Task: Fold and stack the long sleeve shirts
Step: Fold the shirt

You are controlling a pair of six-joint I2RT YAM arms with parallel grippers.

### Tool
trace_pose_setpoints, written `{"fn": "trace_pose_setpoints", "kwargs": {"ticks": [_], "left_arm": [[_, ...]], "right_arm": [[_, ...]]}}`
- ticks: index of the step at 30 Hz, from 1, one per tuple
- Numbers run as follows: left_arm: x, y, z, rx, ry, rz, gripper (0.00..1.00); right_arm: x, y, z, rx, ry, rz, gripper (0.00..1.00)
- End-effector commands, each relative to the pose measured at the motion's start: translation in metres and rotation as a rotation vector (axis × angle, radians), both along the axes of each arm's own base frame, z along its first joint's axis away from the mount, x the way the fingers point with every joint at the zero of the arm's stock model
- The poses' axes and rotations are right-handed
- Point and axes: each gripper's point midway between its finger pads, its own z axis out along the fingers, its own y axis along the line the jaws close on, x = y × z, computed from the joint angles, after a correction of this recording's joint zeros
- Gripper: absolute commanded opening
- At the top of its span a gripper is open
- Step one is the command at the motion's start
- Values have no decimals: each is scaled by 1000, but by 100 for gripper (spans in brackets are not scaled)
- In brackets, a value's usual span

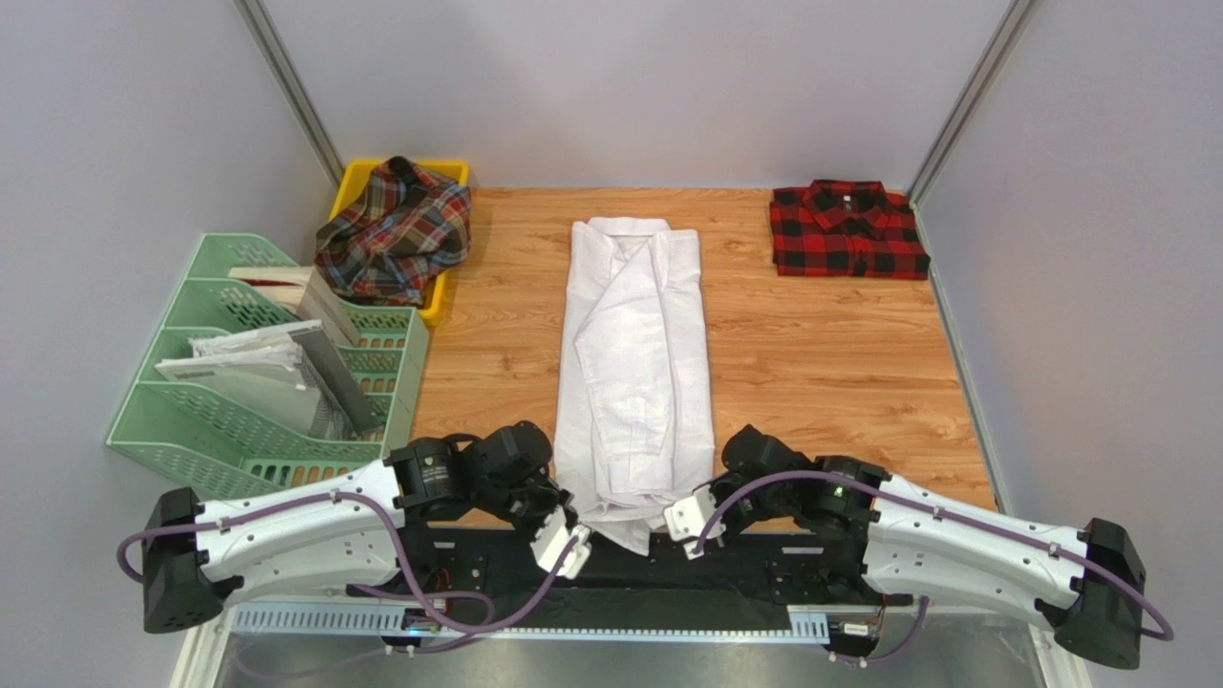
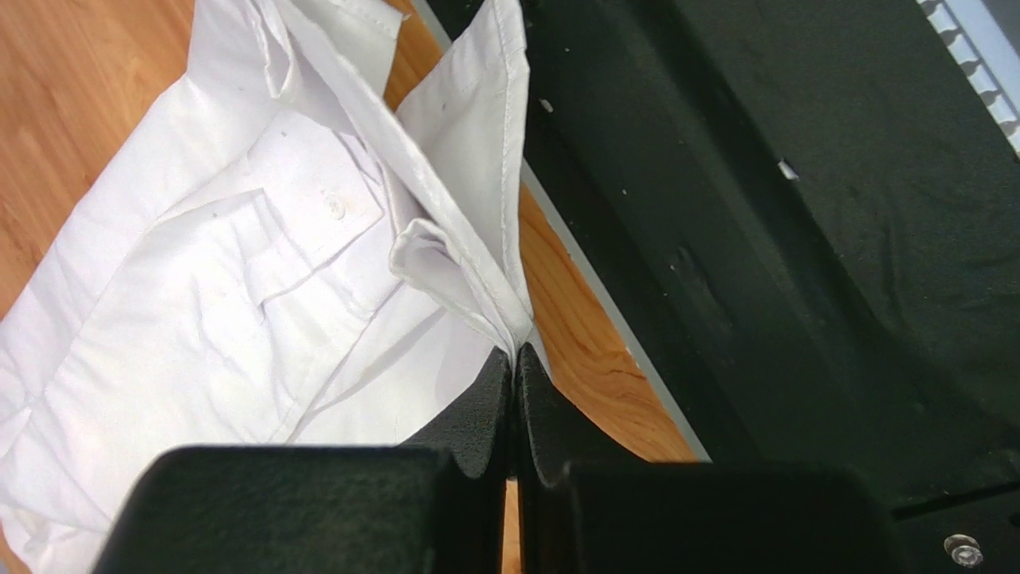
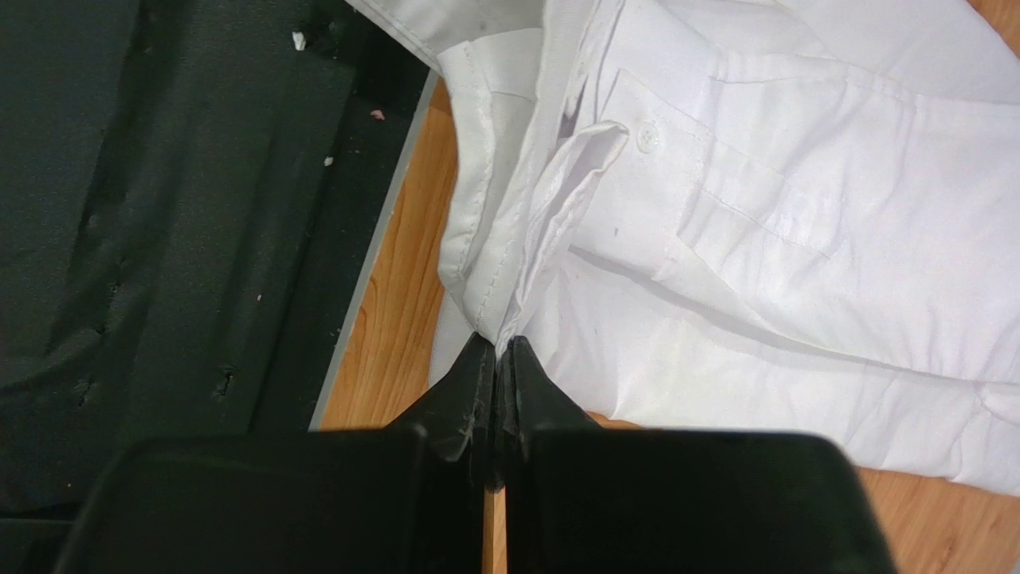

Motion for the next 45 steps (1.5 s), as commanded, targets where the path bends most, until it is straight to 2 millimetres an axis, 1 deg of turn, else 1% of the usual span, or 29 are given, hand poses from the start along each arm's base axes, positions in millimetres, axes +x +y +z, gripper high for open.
{"fn": "trace_pose_setpoints", "kwargs": {"ticks": [1, 5, 6, 7, 9, 10, 11, 12, 13, 14, 16, 17, 19, 20, 21, 22, 23, 24, 27, 32, 34, 35, 37, 38, 40, 41, 43, 44, 45], "left_arm": [[6, -8, 15, -23, 7, 4, 0], [26, -13, 27, -65, -14, 36, 0], [36, -18, 37, -79, -17, 50, 0], [45, -20, 43, -84, -20, 62, 0], [79, -26, 58, -92, -9, 120, 0], [92, -28, 62, -94, -21, 124, 0], [112, -26, 67, -109, -11, 169, 0], [132, -35, 72, -107, -6, 182, 0], [148, -37, 73, -104, -18, 185, 0], [169, -34, 75, -108, -17, 224, 0], [212, -42, 74, -105, -24, 247, 0], [233, -37, 72, -100, -26, 279, 0], [268, -41, 60, -75, -7, 301, 0], [285, -36, 37, -44, 42, 334, 0], [302, -38, 45, -58, 28, 346, 0], [314, -34, 41, -55, 33, 364, 0], [320, -34, 27, -39, 60, 373, 0], [327, -36, 30, -48, 51, 374, 0], [331, -31, 15, -22, 64, 370, 0], [330, -24, -7, 9, 78, 392, 0], [337, -23, -7, 4, 78, 437, 0], [341, -23, -8, 2, 79, 452, 0], [348, -16, -9, 18, 81, 495, 2], [353, -15, -5, 18, 73, 513, 8], [360, -4, 7, 8, 96, 586, 29], [367, -2, 29, -37, 80, 629, 34], [379, 14, 55, -113, 123, 766, 45], [381, 20, 80, -160, 113, 814, 46], [382, 24, 91, -212, 176, 918, 47]], "right_arm": [[9, 9, 18, 46, -13, -38, 0], [31, 14, 32, 84, -48, -60, 0], [42, 18, 47, 115, -76, -61, 0], [60, 15, 50, 116, -57, -100, 0], [84, 15, 59, 112, -82, -108, 0], [107, 15, 69, 125, -80, -145, 0], [119, 15, 69, 121, -75, -153, 0], [133, 17, 76, 132, -90, -157, 0], [156, 16, 94, 165, -123, -176, 0], [173, 19, 81, 140, -91, -180, 0], [206, 14, 82, 147, -99, -210, 0], [229, 18, 82, 146, -93, -220, 0], [256, 14, 76, 142, -90, -241, 0], [272, 16, 82, 154, -110, -245, 0], [285, 14, 61, 126, -73, -258, 0], [293, 16, 57, 126, -67, -262, 0], [299, 16, 50, 120, -56, -265, 0], [308, 19, 44, 117, -54, -267, 0], [317, 19, 27, 109, -32, -282, 0], [319, 20, 14, 115, -13, -309, 0], [323, 20, 12, 125, -17, -335, 0], [326, 21, 14, 135, -19, -360, 5], [341, 19, 26, 156, -36, -431, 25], [344, 18, 31, 162, -40, -453, 42], [350, 9, 46, 171, -56, -517, 59], [353, 6, 66, 199, -85, -538, 66], [356, -8, 89, 235, -88, -604, 67], [357, -10, 116, 301, -65, -663, 68], [353, -23, 120, 311, -8, -719, 68]]}}
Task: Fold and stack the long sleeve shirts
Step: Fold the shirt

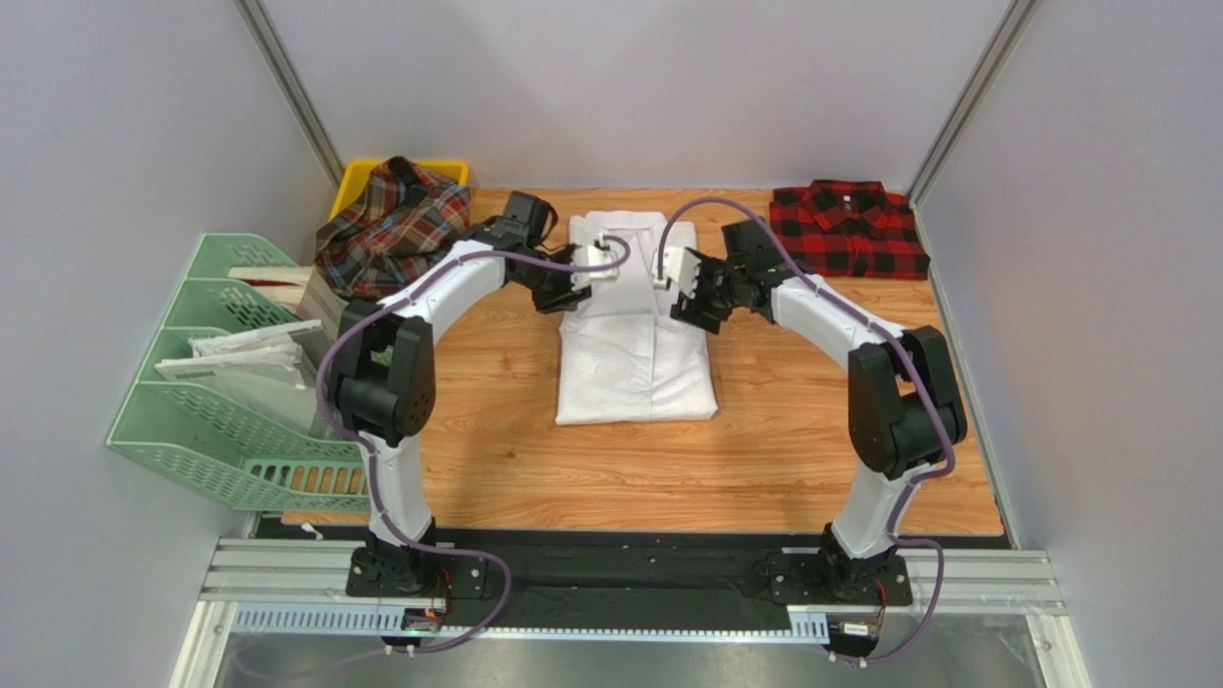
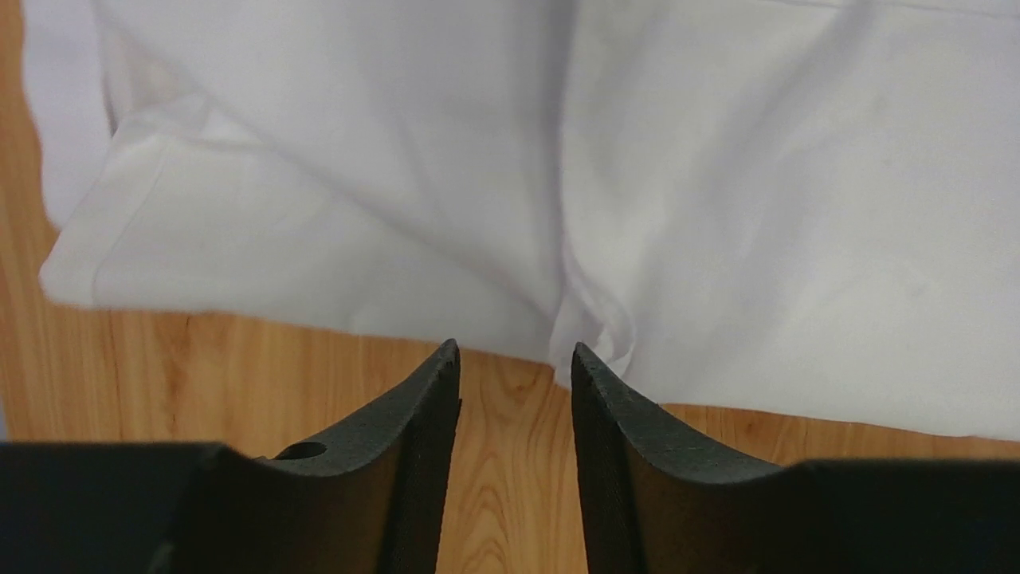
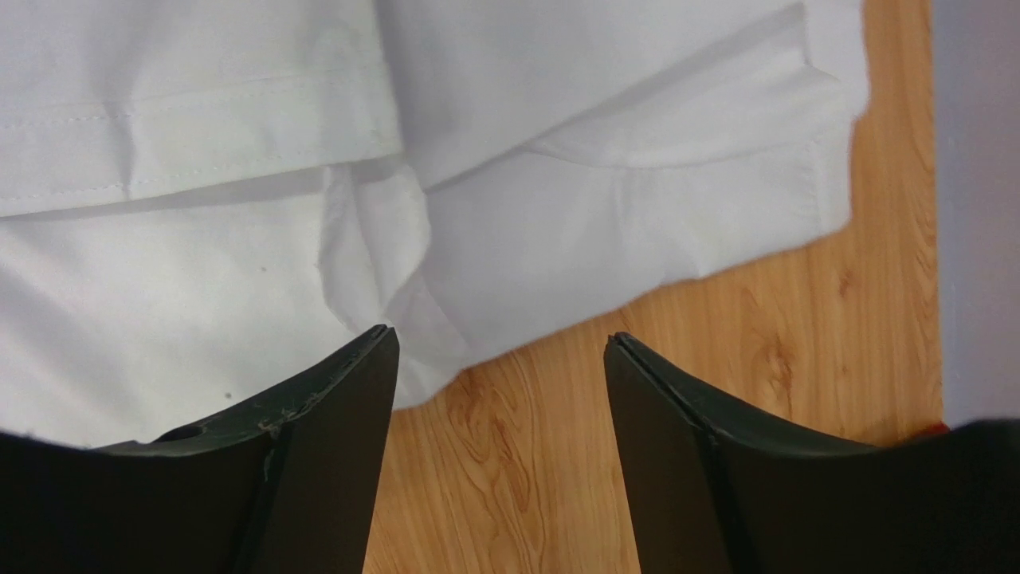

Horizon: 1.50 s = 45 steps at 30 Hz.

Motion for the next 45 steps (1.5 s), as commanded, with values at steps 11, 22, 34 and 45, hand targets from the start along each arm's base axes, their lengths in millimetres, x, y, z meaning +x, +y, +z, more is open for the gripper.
{"fn": "trace_pose_setpoints", "kwargs": {"ticks": [11, 22, 34, 45], "left_arm": [[-111, -23, 98, -632, 724, 395, 49], [-183, -85, 31, -664, 1165, 410, 70], [-183, -46, -85, -522, 1365, 688, 71], [-202, -33, -45, -547, 1316, 589, 70]], "right_arm": [[-118, 27, 81, 594, 828, -386, 42], [-160, 87, 31, 717, 1280, -447, 69], [-177, 64, -81, 602, 1520, -615, 76], [-193, 60, -3, 664, 1464, -487, 77]]}}
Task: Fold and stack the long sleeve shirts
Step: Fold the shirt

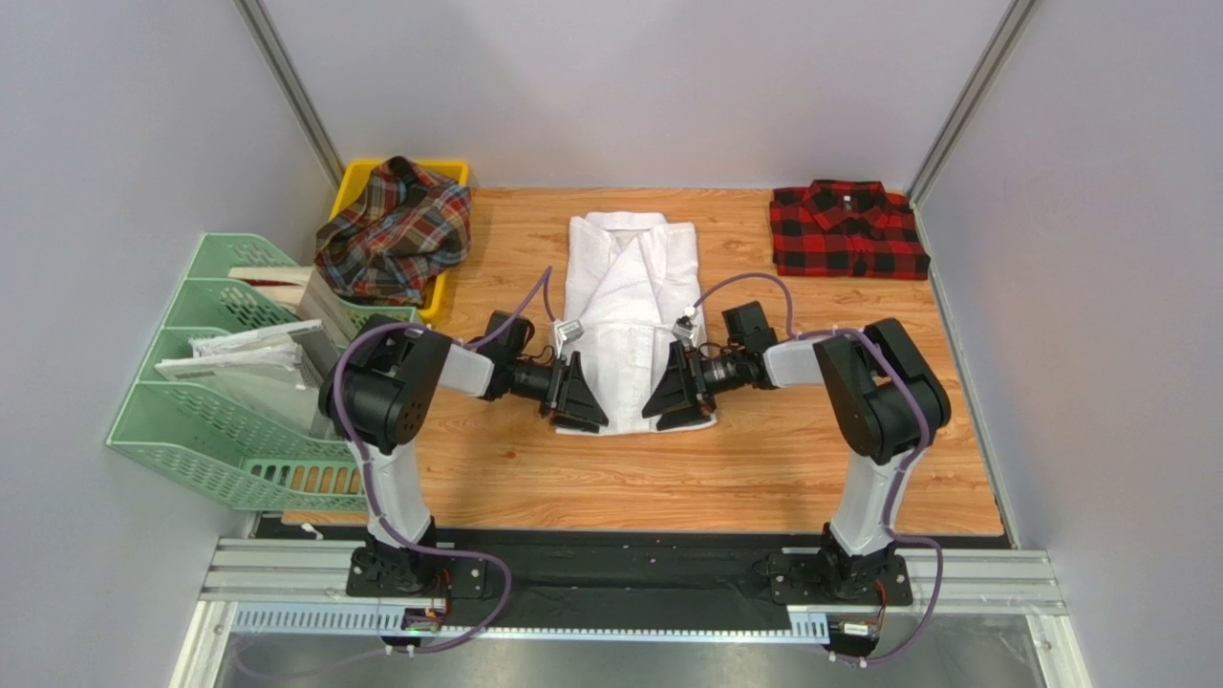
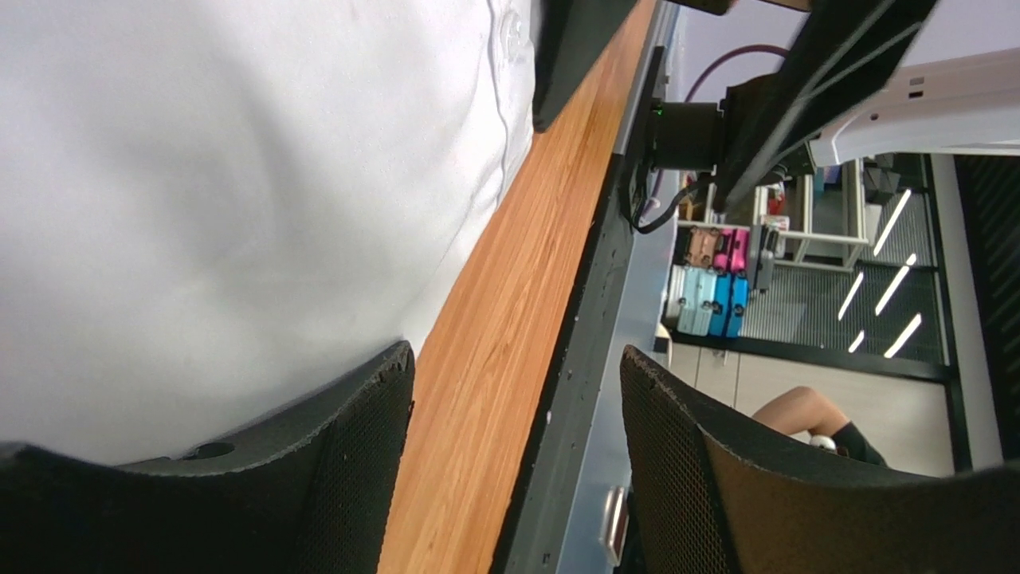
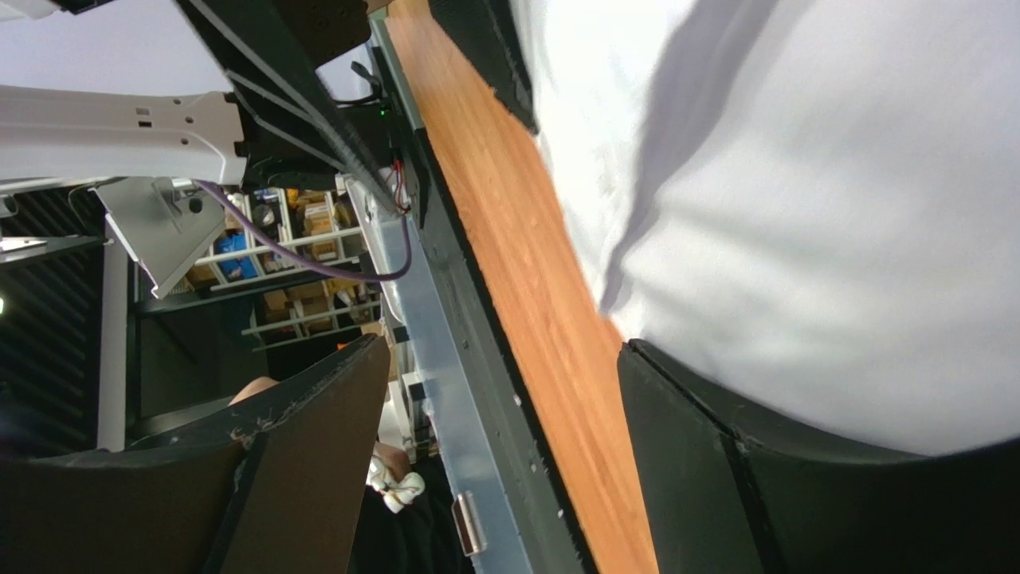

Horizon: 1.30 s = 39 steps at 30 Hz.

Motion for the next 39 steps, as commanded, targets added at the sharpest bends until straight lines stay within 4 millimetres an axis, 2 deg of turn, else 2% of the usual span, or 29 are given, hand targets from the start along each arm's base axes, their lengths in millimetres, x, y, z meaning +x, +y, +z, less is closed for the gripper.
{"fn": "trace_pose_setpoints", "kwargs": {"ticks": [1, 2, 3, 4, 5, 7, 8, 9, 11, 12, 13, 15, 16, 18, 19, 21, 24, 28, 32, 34, 35, 37, 38, 39], "left_arm": [[-4, 7, 30, -1, -131, -18, 70], [-1, 6, 40, -8, -174, -19, 69], [4, 5, 49, -8, -214, -13, 69], [13, 2, 66, -19, -271, -7, 69], [19, 1, 72, -17, -288, -1, 69], [38, -4, 76, -3, -314, 23, 69], [47, -3, 76, 3, -320, 35, 68], [56, -4, 64, 30, -297, 50, 68], [77, -3, 64, 37, -296, 80, 67], [84, -2, 51, 55, -270, 93, 67], [96, -3, 53, 56, -283, 109, 66], [116, 2, 41, 85, -278, 146, 66], [123, 7, 37, 93, -269, 166, 66], [136, 11, 21, 132, -243, 189, 65], [138, 13, 16, 144, -234, 191, 65], [136, 15, 0, 185, -186, 183, 64], [127, 19, -13, 209, -130, 185, 64], [119, 19, -15, 206, -103, 187, 63], [101, 20, -13, 198, -62, 176, 61], [89, 23, -12, 193, -66, 171, 61], [89, 23, 1, 175, -107, 169, 61], [85, 24, 15, 160, -173, 153, 61], [86, 24, 41, 136, -260, 148, 61], [79, 28, 48, 144, -330, 112, 61]], "right_arm": [[0, -7, 48, 20, -136, 5, 77], [9, -10, 66, 25, -173, -8, 77], [18, -13, 71, 12, -211, -25, 77], [26, -14, 74, 9, -248, -32, 77], [41, -16, 81, 6, -281, -49, 77], [55, -16, 70, -6, -260, -59, 75], [69, -14, 76, -1, -289, -65, 75], [76, -14, 63, -14, -269, -65, 74], [88, -14, 57, -20, -282, -65, 71], [99, -12, 49, -30, -281, -60, 70], [103, -13, 43, -38, -268, -60, 67], [119, -17, 36, -46, -293, -66, 63], [123, -18, 20, -61, -269, -68, 62], [136, -23, 12, -72, -283, -80, 61], [138, -25, -3, -82, -249, -85, 61], [134, -25, -14, -91, -222, -80, 60], [128, -26, -27, -102, -192, -78, 60], [114, -26, -35, -107, -153, -87, 60], [78, -29, -47, -124, -84, -73, 60], [71, -28, -38, -116, -102, -69, 60], [69, -29, -31, -110, -116, -66, 61], [68, -30, -2, -105, -183, -48, 61], [70, -33, 7, -112, -275, -16, 61], [73, -34, 22, -111, -335, -3, 61]]}}
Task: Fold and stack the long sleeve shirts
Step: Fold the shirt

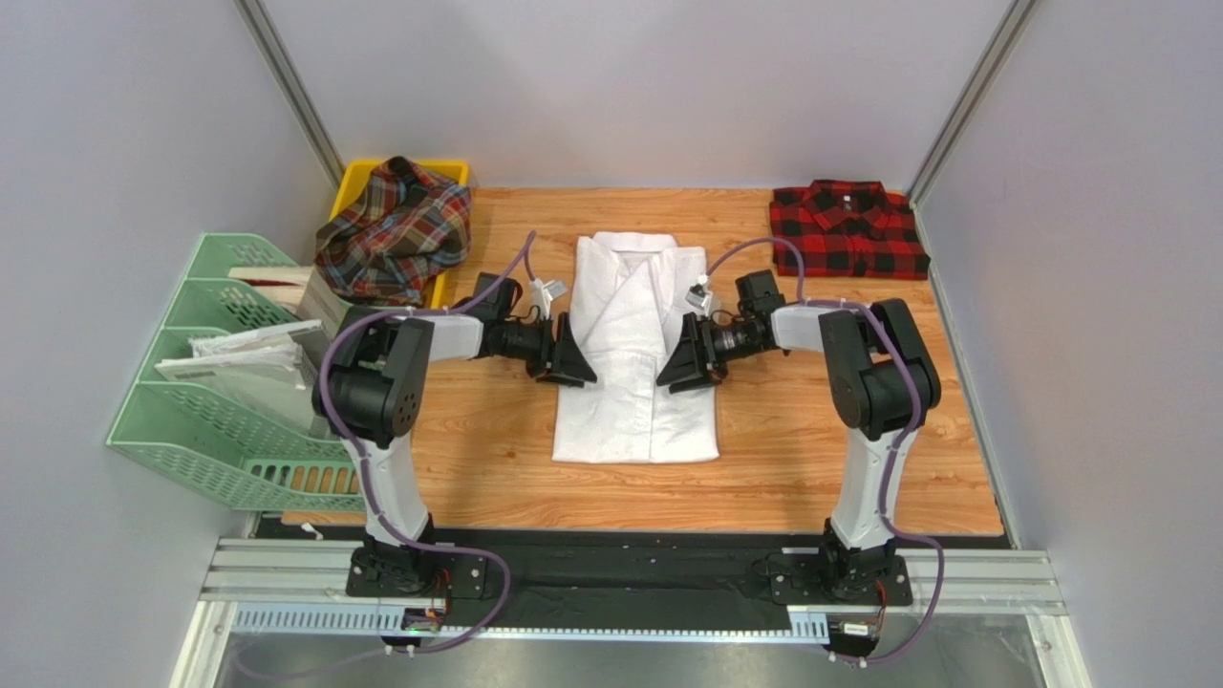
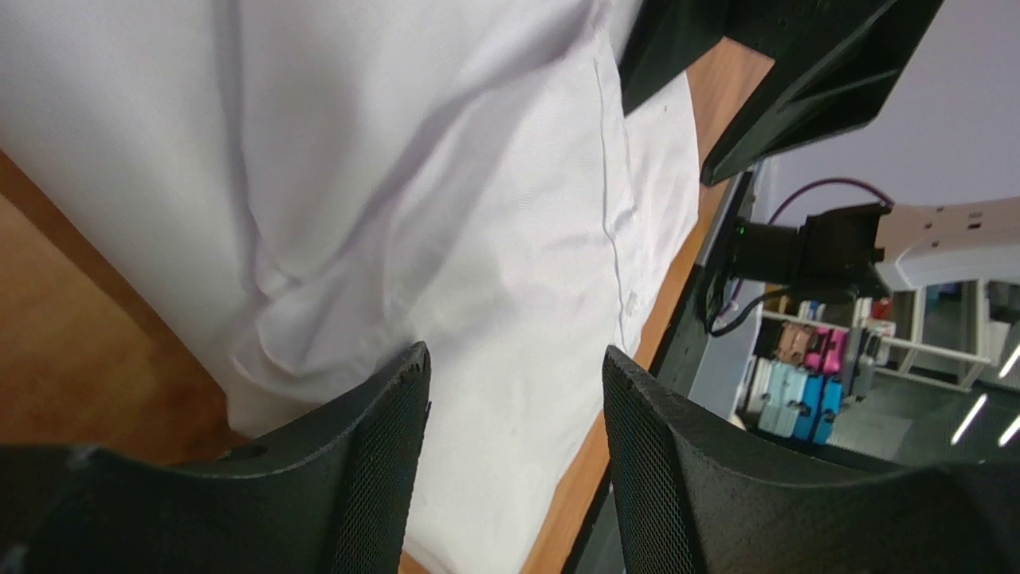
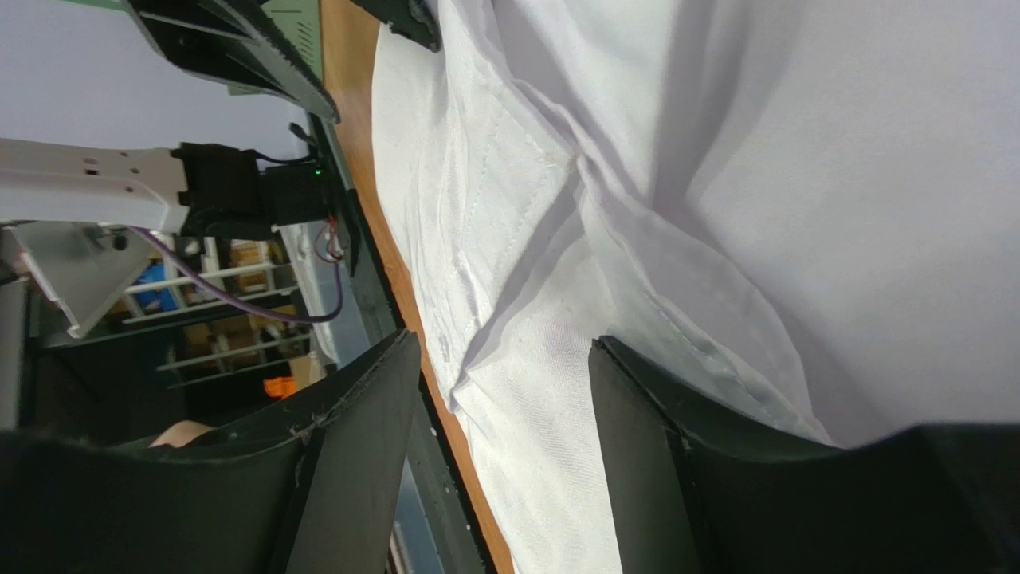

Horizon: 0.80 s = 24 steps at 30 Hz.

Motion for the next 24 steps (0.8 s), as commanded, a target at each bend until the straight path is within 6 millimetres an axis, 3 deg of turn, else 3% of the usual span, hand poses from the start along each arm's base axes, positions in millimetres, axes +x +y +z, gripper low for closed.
{"fn": "trace_pose_setpoints", "kwargs": {"ticks": [1, 2, 4, 5, 6, 7, 8, 9, 10, 11, 12, 13, 14, 16, 18, 24], "left_arm": [[-9, 10, 57, 17, -300, -86, 62], [-12, 15, 81, 33, -412, -107, 62], [-30, 28, 86, 101, -568, -224, 62], [-36, 35, 101, 152, -689, -256, 62], [-51, 44, 90, 205, -786, -366, 62], [-64, 43, 88, 231, -860, -447, 62], [-71, 50, 93, 296, -967, -494, 62], [-87, 57, 74, 332, -1042, -609, 62], [-102, 53, 68, 341, -1111, -697, 61], [-118, 63, 53, 389, -1167, -760, 61], [-118, 62, 49, 409, -1281, -826, 61], [-129, 55, 43, 404, -1347, -885, 59], [-137, 61, 31, 433, -1386, -910, 57], [-145, 50, 27, 409, -1492, -974, 56], [-152, 44, 16, 424, -1531, -1028, 55], [-147, 34, 1, 458, -1575, -1076, 54]], "right_arm": [[-5, -12, 59, -67, -274, 71, 61], [-9, -15, 68, -79, -316, 87, 61], [-31, -24, 92, -97, -461, 152, 61], [-38, -31, 94, -140, -524, 171, 61], [-44, -37, 91, -174, -657, 242, 61], [-68, -39, 77, -212, -680, 314, 61], [-74, -50, 79, -305, -822, 351, 61], [-80, -54, 72, -342, -933, 428, 61], [-104, -52, 50, -362, -995, 520, 60], [-104, -58, 52, -433, -1112, 537, 59], [-109, -57, 47, -449, -1186, 573, 57], [-115, -44, 44, -434, -1306, 632, 55], [-123, -51, 25, -477, -1319, 668, 54], [-132, -39, 21, -465, -1411, 713, 50], [-137, -42, 4, -501, -1403, 756, 50], [-134, -39, -11, -550, -1465, 819, 49]]}}
